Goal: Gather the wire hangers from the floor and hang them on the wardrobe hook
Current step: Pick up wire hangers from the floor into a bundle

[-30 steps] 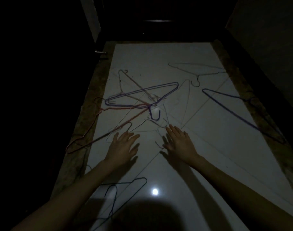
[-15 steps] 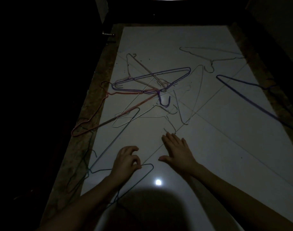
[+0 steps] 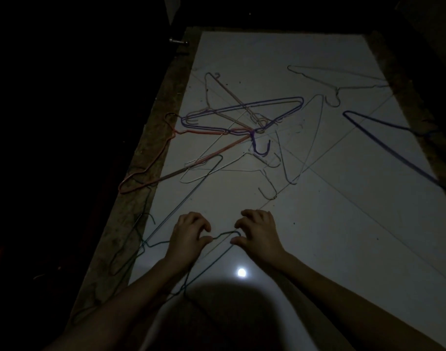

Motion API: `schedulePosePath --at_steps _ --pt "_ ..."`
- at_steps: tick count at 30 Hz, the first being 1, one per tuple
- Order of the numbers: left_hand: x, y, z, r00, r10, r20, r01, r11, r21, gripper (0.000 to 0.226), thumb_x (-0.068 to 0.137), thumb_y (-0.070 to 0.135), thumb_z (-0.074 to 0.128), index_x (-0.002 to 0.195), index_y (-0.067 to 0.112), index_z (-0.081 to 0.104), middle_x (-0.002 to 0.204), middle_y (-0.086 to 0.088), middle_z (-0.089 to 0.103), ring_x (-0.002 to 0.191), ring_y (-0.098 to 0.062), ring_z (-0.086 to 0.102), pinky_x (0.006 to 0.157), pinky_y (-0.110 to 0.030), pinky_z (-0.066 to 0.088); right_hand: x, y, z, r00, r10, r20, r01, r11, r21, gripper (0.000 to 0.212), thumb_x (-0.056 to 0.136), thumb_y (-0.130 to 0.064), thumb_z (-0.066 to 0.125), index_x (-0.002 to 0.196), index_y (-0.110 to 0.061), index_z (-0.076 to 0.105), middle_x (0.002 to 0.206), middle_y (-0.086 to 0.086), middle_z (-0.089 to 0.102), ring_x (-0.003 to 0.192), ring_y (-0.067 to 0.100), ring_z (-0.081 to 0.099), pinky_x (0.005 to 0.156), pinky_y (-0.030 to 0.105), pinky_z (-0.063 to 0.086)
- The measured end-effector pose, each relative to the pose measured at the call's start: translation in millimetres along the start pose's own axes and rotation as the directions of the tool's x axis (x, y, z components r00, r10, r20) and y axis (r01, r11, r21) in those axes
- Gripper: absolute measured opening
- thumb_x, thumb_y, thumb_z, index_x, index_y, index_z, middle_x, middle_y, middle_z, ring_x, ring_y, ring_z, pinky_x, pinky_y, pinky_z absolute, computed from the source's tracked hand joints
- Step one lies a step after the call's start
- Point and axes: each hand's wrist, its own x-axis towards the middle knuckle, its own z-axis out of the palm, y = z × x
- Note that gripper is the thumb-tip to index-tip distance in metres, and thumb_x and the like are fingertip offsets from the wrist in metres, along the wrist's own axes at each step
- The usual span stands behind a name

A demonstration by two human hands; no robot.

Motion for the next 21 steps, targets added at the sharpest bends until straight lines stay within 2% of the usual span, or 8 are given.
schedulePosePath --at_steps 3,7,10,13,16,18,21 --pt "-10.7 -13.5 -11.2 0.996 -0.072 -0.044 0.073 0.997 0.003 0.024 0.075 0.026 0.073 0.095 0.022 0.059 0.101 0.01 0.043 0.099 -0.009 0.034 0.08 -0.024 0.026 4.5 -8.5 5.1 0.999 -0.034 -0.03 0.035 0.999 0.009 0.032 0.084 -0.048 0.057 0.108 -0.026 0.061 0.137 -0.004 0.042 0.129 0.016 0.027 0.112 0.039 0.016" --pt "-30.5 -31.8 -17.4 0.985 -0.15 -0.084 0.152 0.988 0.02 0.027 0.07 0.027 0.078 0.083 0.018 0.056 0.091 0.007 0.04 0.09 -0.011 0.03 0.071 -0.027 0.017 12.0 -12.2 9.0 0.997 -0.039 -0.062 0.039 0.999 0.001 0.021 0.087 -0.04 0.057 0.098 -0.023 0.063 0.131 -0.005 0.045 0.124 0.016 0.031 0.103 0.031 0.015" --pt "-41.3 -43.6 -20.2 0.987 -0.157 -0.019 0.158 0.987 0.044 0.027 0.071 0.03 0.077 0.088 0.016 0.061 0.087 0.004 0.041 0.091 -0.015 0.036 0.072 -0.027 0.021 17.6 -15.2 9.4 0.998 -0.01 -0.056 0.01 1.0 -0.006 0.019 0.088 -0.038 0.057 0.096 -0.022 0.064 0.127 -0.004 0.044 0.121 0.016 0.031 0.098 0.03 0.016" --pt "-47.5 -44.0 -19.0 0.985 -0.173 -0.009 0.173 0.984 -0.031 0.023 0.074 0.031 0.075 0.09 0.018 0.065 0.08 0.009 0.042 0.089 -0.014 0.04 0.071 -0.024 0.025 19.2 -19.1 9.7 0.998 -0.007 -0.063 0.007 1.0 0.001 0.019 0.088 -0.037 0.057 0.096 -0.021 0.064 0.123 -0.004 0.045 0.119 0.016 0.032 0.096 0.03 0.017" --pt "-44.5 -32.0 -15.3 0.978 -0.207 -0.024 0.205 0.976 -0.078 0.017 0.078 0.03 0.072 0.092 0.021 0.067 0.084 0.01 0.048 0.089 -0.01 0.038 0.073 -0.024 0.029 18.5 -17.9 7.4 0.997 -0.021 -0.069 0.021 1.0 0.011 0.018 0.088 -0.036 0.058 0.094 -0.019 0.064 0.12 -0.002 0.046 0.115 0.017 0.033 0.091 0.027 0.017" --pt "-40.4 -24.0 -14.5 0.979 -0.199 -0.038 0.198 0.98 -0.011 0.013 0.083 0.025 0.067 0.094 0.02 0.067 0.091 0.004 0.056 0.09 -0.011 0.04 0.075 -0.023 0.029 17.2 -15.9 4.6 0.997 -0.018 -0.075 0.019 1.0 0.022 0.018 0.088 -0.034 0.058 0.094 -0.019 0.064 0.119 -0.002 0.046 0.114 0.017 0.033 0.089 0.026 0.016" --pt "-33.8 -19.6 -14.2 0.989 -0.148 -0.023 0.149 0.983 0.111 0.006 0.086 0.013 0.061 0.086 0.013 0.067 0.094 -0.002 0.061 0.093 -0.017 0.049 0.073 -0.023 0.026 14.9 -11.9 1.0 0.995 0.017 -0.098 -0.011 0.998 0.058 0.016 0.087 -0.032 0.06 0.092 -0.017 0.064 0.118 -0.001 0.047 0.113 0.017 0.033 0.087 0.026 0.016"
